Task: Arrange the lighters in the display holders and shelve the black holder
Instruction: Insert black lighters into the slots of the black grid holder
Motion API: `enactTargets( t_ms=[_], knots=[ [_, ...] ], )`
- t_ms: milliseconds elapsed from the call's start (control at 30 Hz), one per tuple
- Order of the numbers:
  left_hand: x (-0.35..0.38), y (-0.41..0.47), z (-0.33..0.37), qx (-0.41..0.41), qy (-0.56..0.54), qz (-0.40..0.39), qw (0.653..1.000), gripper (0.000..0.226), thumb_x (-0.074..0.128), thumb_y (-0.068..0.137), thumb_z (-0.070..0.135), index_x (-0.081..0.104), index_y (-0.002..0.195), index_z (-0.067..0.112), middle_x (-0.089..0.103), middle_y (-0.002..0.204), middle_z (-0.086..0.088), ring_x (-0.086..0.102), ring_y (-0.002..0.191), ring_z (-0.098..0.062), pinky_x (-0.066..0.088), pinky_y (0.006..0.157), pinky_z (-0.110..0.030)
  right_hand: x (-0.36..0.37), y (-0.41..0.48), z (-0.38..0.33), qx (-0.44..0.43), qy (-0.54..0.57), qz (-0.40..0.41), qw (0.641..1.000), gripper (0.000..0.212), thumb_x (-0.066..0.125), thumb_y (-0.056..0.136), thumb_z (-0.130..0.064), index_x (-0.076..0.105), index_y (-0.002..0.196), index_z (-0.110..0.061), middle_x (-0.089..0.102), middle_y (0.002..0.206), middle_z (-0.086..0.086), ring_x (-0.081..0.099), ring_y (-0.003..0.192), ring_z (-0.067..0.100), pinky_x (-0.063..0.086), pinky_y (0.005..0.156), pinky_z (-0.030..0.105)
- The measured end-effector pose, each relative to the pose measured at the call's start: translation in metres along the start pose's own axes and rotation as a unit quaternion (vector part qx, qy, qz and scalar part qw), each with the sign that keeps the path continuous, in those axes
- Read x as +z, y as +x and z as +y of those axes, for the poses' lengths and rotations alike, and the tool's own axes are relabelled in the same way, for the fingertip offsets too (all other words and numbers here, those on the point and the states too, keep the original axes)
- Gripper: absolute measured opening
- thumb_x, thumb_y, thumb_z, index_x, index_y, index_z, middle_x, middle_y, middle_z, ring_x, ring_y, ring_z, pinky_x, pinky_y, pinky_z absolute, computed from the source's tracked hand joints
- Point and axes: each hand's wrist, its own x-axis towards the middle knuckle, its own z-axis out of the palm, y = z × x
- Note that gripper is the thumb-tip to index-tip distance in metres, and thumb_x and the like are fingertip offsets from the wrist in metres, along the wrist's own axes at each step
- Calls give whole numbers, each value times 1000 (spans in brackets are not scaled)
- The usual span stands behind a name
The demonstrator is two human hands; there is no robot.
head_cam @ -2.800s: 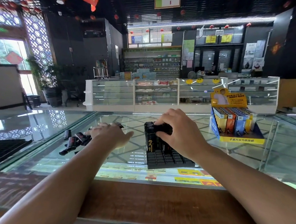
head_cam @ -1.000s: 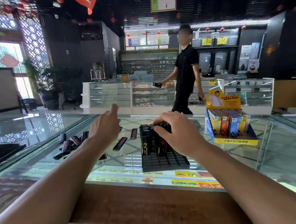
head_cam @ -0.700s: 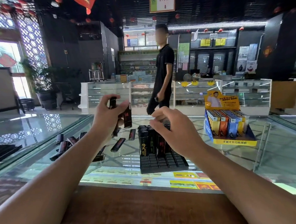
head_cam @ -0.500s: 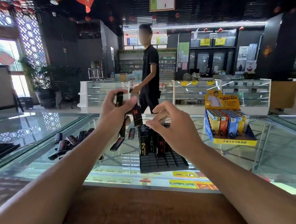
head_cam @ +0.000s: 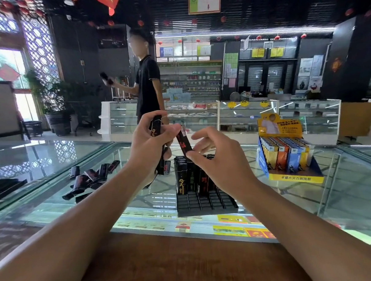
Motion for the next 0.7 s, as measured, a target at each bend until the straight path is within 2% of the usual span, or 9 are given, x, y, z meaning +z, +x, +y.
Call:
enactTargets(
  t_ms=[67,133,267,367,433,500,567,633,700],
  knots=[
    [0,-1,-1,-4,8,-6,1000,45,84,83,21,64,123,20,60,83,-6,43,59,-15,37,42,-26,-1,0,2,10,23,-8,1000,27,78,93,-29,63,115,-29,73,87,-18,69,90,1,58,85,38],
    [0,0,-2,-3,18,-3,1000,40,81,88,17,63,123,19,60,77,-2,42,59,-16,37,42,-26,-3,1,2,22,52,21,998,24,75,96,-22,61,116,-27,72,88,-14,70,87,1,57,80,30],
    [-5,1,-6,7,71,1,997,39,80,89,18,62,123,20,57,76,-5,44,59,-18,37,43,-28,-10,6,3,39,167,100,980,19,75,97,-15,66,112,-22,74,99,-6,76,83,10,61,82,34],
    [-6,3,-7,-17,72,7,997,38,80,89,20,63,123,20,61,72,3,47,59,-15,38,43,-28,-12,6,3,36,193,74,978,27,80,90,-8,74,111,-23,78,101,-8,75,88,9,60,85,26],
    [-6,4,-7,-42,77,-7,996,35,79,91,21,64,123,20,66,80,-6,47,59,-15,38,42,-27,-11,5,4,34,190,65,979,29,80,90,-6,77,114,-22,79,102,-9,75,91,7,61,87,27],
    [-5,3,-8,-71,88,-29,993,31,75,95,23,63,124,20,72,86,-13,46,56,-15,37,42,-26,-11,6,6,26,183,79,980,22,79,92,-12,77,113,-21,78,101,-9,75,94,9,62,88,32],
    [-3,2,-10,-101,81,-30,991,25,69,100,23,62,123,17,70,79,-11,45,55,-15,34,43,-24,-13,6,7,14,189,102,976,13,74,97,-16,75,111,-16,77,97,-5,75,92,13,65,80,37],
    [-1,3,-11,-132,52,-14,990,20,59,105,18,61,123,14,63,74,-10,45,53,-16,32,42,-23,-16,6,8,12,189,120,974,14,69,102,-18,75,114,-15,75,94,-2,74,85,16,66,71,38],
    [-5,5,-12,-147,20,-2,989,26,48,103,8,59,126,9,60,70,-11,44,52,-16,31,40,-22,-21,8,12,11,173,127,977,17,65,104,-19,75,118,-16,72,91,-2,71,78,18,64,65,37]
  ],
)
